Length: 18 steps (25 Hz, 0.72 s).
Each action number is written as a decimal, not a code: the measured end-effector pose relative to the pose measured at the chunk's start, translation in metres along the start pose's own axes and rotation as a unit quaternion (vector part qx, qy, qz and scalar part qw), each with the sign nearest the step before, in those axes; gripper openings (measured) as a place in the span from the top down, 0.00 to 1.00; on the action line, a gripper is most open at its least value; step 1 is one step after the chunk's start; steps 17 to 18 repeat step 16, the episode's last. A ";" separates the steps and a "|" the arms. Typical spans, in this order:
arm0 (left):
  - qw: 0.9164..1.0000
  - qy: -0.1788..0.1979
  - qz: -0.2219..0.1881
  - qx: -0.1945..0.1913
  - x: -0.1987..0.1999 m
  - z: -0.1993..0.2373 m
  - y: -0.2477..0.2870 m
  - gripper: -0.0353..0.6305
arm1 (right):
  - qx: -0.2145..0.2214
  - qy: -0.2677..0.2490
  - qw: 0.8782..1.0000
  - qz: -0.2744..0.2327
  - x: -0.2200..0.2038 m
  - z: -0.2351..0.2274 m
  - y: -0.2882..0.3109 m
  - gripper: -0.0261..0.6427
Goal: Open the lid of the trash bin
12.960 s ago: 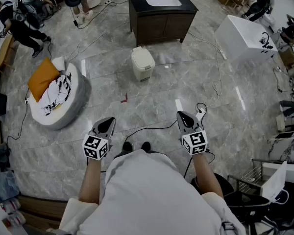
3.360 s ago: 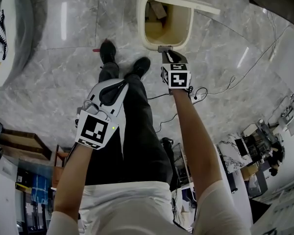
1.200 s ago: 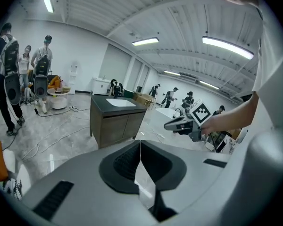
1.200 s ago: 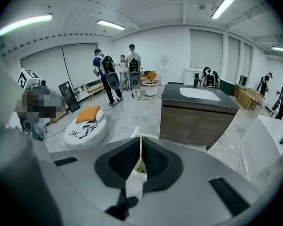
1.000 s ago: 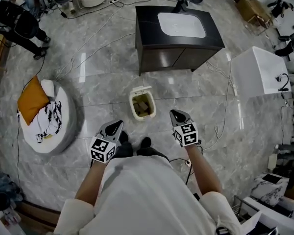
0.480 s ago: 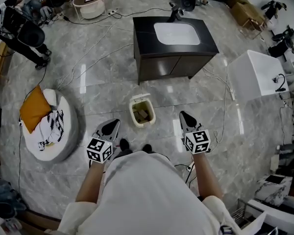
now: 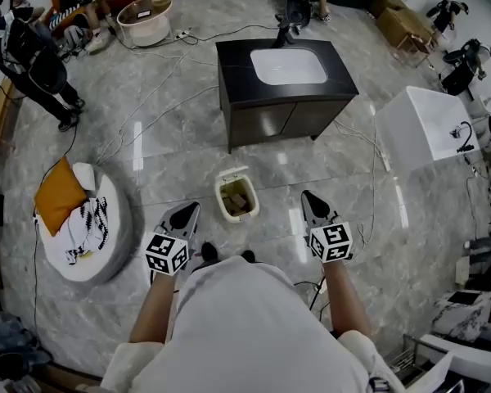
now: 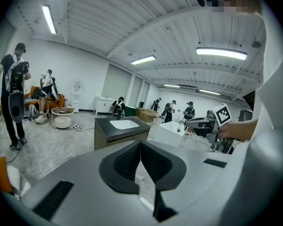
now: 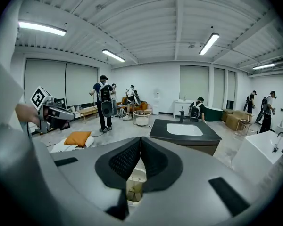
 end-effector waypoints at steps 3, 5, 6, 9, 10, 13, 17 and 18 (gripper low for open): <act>1.000 0.000 0.000 -0.001 -0.001 0.001 0.003 0.92 | 0.000 0.002 1.000 0.001 -0.001 0.001 0.002 0.91; 1.000 -0.001 0.000 -0.001 -0.002 0.002 0.004 0.92 | 0.001 0.001 1.000 0.001 -0.002 0.003 0.002 0.91; 1.000 -0.002 -0.001 -0.001 -0.002 0.001 0.003 0.92 | 0.002 0.000 1.000 0.001 -0.002 0.004 0.002 0.91; 1.000 -0.004 -0.002 0.000 -0.002 0.001 0.003 0.92 | 0.003 -0.001 1.000 0.000 -0.001 0.005 0.002 0.91; 1.000 -0.005 -0.003 0.001 -0.001 0.002 0.002 0.92 | 0.003 -0.001 1.000 -0.001 0.001 0.006 0.003 0.91; 1.000 -0.007 -0.004 0.002 -0.001 0.003 0.001 0.92 | 0.005 -0.001 1.000 -0.002 0.002 0.007 0.004 0.91; 1.000 -0.009 -0.005 0.003 -0.002 0.003 0.000 0.92 | 0.006 -0.002 1.000 -0.002 0.003 0.008 0.005 0.91; 1.000 -0.009 -0.005 0.003 -0.002 0.003 0.000 0.92 | 0.006 -0.002 1.000 -0.002 0.003 0.008 0.005 0.91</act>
Point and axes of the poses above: the fingertips, and each gripper's own axes: y forward along the fingers, z to its left, x out of its top, the point moved 8 cm from there along -y, backward along the fingers, and after that the axes turned 13 degrees about -x, right-handed, at the moved point
